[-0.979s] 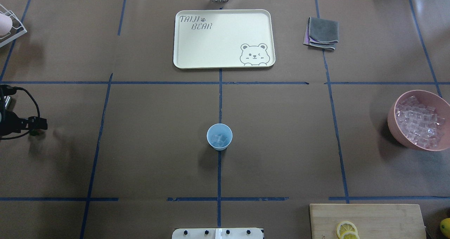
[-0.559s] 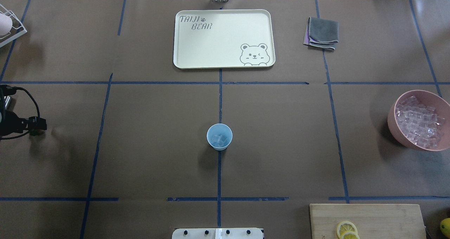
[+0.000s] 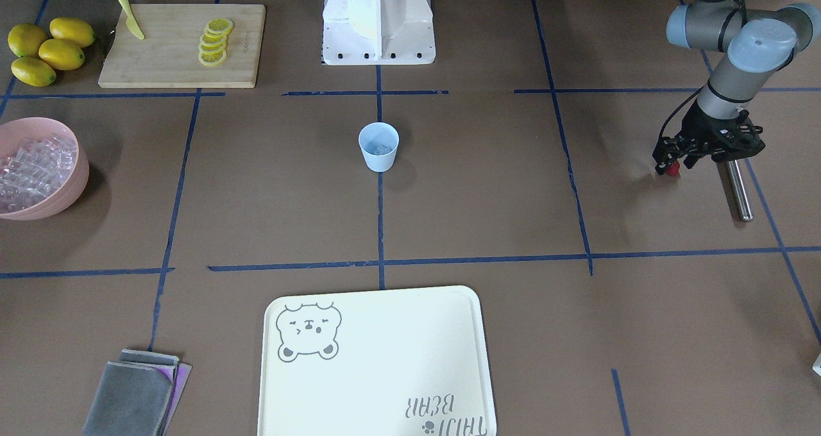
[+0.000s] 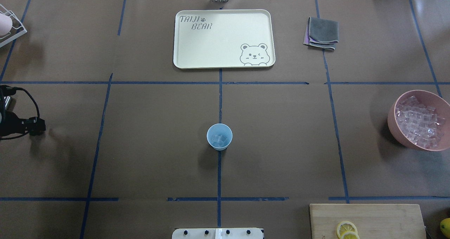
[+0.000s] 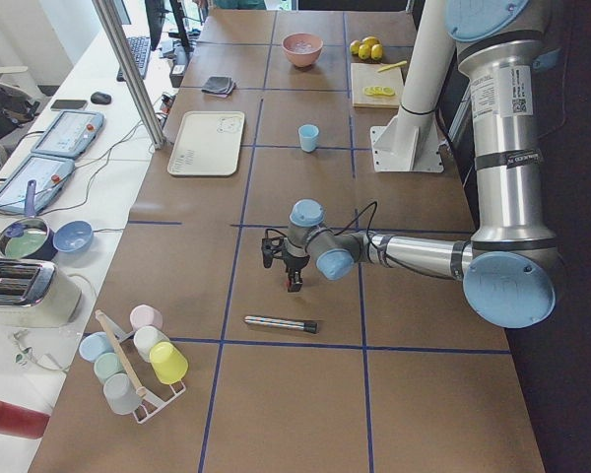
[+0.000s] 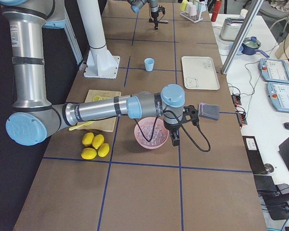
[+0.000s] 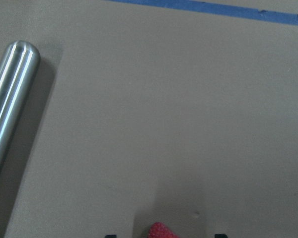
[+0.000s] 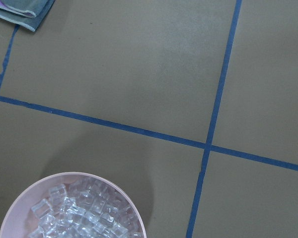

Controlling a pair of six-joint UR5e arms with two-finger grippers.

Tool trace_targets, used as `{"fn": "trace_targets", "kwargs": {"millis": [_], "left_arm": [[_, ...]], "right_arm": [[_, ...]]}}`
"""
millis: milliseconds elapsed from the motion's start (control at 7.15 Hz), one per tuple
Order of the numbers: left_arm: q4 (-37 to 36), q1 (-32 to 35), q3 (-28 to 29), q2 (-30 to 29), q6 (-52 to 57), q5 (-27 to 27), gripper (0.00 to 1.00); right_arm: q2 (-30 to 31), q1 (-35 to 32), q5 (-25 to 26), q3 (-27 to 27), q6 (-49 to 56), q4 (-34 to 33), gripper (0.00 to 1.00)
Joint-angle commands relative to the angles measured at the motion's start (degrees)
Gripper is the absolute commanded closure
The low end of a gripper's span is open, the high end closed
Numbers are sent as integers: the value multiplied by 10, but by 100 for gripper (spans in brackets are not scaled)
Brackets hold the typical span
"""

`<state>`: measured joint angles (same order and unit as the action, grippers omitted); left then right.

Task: Mash ice and strawberries in cup
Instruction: 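Lower the left gripper onto the red strawberry and grasp it, then carry the strawberry over the light-blue cup with the left gripper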

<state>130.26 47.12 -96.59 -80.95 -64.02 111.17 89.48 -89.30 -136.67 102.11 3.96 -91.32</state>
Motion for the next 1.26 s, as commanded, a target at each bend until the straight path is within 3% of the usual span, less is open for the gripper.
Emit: {"fn": "trace_targets", "kwargs": {"millis": [0,280,419,839,1119], "left_arm": [[0,0,3,-1,-9,0,55],[1,-5,2,-1,-9,-1,92],[0,-5,0,-2,-9,2,99],[-21,2,-52,-3,-8,65,100],[-171,9,-134,-65,-8,69,100]], "right_arm": [[0,0,0,1,1,0,1],[1,0,0,1,0,0,1],[0,0,0,1,0,0,1],[2,0,-1,1,1,0,1],[2,0,0,-2,1,0,1]]}}
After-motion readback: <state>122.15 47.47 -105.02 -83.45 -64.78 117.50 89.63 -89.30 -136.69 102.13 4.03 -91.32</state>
